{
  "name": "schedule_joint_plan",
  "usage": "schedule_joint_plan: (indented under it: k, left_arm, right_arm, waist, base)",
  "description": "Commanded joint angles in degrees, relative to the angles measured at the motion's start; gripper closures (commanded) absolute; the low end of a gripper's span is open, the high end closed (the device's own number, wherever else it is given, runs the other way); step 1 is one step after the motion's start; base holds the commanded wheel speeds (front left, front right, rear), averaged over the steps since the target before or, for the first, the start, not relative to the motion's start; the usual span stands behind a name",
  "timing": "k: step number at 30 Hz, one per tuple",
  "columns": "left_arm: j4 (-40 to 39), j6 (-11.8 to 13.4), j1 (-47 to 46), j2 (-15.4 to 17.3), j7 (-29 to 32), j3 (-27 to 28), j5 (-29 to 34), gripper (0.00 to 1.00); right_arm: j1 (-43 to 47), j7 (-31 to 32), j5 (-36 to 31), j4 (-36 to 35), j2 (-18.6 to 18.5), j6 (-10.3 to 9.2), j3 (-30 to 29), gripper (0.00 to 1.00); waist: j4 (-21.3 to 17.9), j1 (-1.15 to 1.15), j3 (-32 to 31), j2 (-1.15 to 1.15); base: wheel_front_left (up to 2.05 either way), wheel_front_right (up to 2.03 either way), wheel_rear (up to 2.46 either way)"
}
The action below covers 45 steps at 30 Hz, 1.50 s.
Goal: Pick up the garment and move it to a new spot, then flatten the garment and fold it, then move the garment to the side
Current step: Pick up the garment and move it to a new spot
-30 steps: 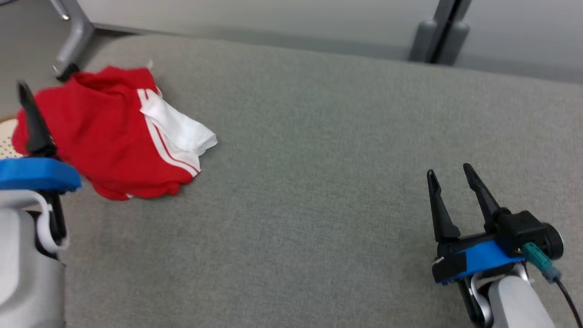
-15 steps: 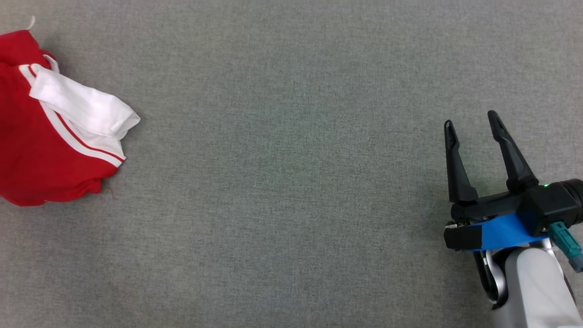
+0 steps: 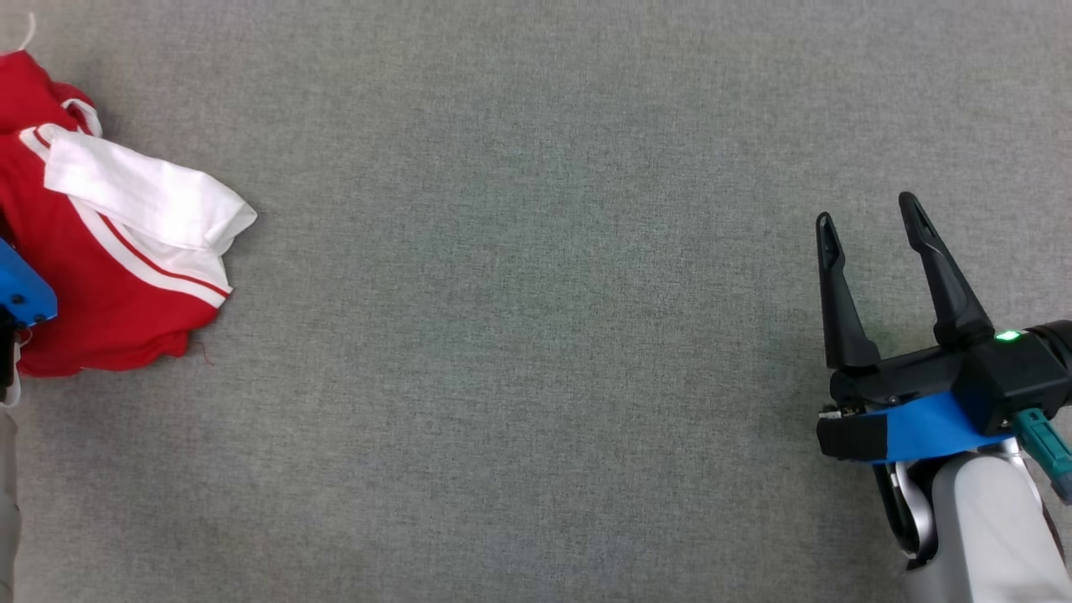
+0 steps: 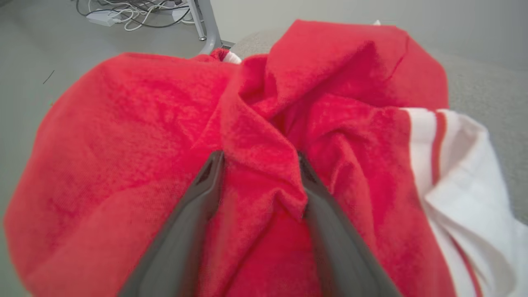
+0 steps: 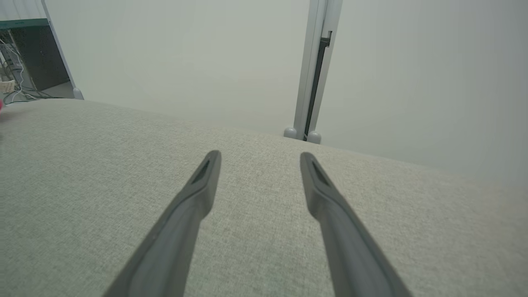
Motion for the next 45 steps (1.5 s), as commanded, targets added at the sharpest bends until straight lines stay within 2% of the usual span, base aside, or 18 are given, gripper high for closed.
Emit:
schedule_joint_plan:
  k: [1, 11, 14, 19, 23, 28, 31, 38, 45]
  left_arm:
    - [0.56, -0.35, -0.94, -0.03, -0.83, -0.48, 0.23, 1.0]
    - [-0.83, -1.51, -4.67, 1.75, -13.65, -3.65, 1.7, 1.0]
    - [-4.67, -1.76, -6.79, 1.88, -15.09, -5.0, 2.49, 1.0]
    - [-15.31, -1.95, -10.7, 1.12, -15.57, -8.74, 4.05, 1.0]
    - [-25.42, -1.94, -13.91, -0.2, -13.98, -12.25, 3.57, 1.0]
    - [-38.57, -1.95, -18.13, -2.25, -7.8, -18.08, 1.29, 1.0]
    - [-43.84, -1.78, -20.04, -5.45, -4.19, -21.29, -1.43, 1.0]
    - [-48.02, -1.77, -21.45, -10.55, 0.3, -28.27, -2.22, 1.0]
    - [-46.96, -0.66, -9.77, -14.36, -1.2, -34.37, -2.97, 1.0]
  right_arm:
    - [0.55, -0.04, 0.18, 0.05, -0.29, 0.11, 0.2, 0.0]
    - [1.61, -1.13, 1.74, 3.66, -0.09, 0.11, 1.36, 0.0]
    - [2.2, -1.58, 2.53, 5.09, -0.07, 0.11, 1.31, 0.0]
    - [2.89, -2.08, 4.85, 7.58, -0.04, 0.11, 1.56, 0.0]
    - [3.63, -2.45, 6.84, 9.48, -0.02, 0.1, 1.87, 0.0]
    - [3.19, -2.49, 9.18, 10.06, -0.01, 0.1, 2.23, 0.0]
    - [3.4, -2.51, 10.59, 9.66, -0.02, 0.08, 1.87, 0.0]
    - [3.58, -2.51, 12.65, 9.1, -0.01, 0.07, 0.93, 0.0]
    - [4.01, -2.52, 13.49, 8.83, 0.0, 0.07, 0.06, 0.0]
  waist:
    - [-0.03, 0.0, -0.34, -0.01]
    - [-0.55, 0.0, -6.05, -0.01]
    - [-1.03, 0.0, -8.22, -0.01]
    - [-2.85, 0.0, -11.64, -0.01]
    - [-5.76, 0.0, -13.41, -0.01]
    - [-11.21, 0.0, -14.08, -0.01]
    - [-14.5, 0.0, -13.92, -0.01]
    - [-20.08, 0.0, -12.8, -0.01]
    - [-21.25, 0.0, -12.3, -0.01]
  base:
    - [0.0, 0.0, 0.0]
    - [0.0, 0.0, 0.0]
    - [0.0, 0.0, 0.0]
    - [0.0, 0.0, 0.0]
    - [0.0, 0.0, 0.0]
    - [0.0, 0.0, 0.0]
    - [0.0, 0.0, 0.0]
    - [0.0, 0.0, 0.0]
    - [0.0, 0.0, 0.0]
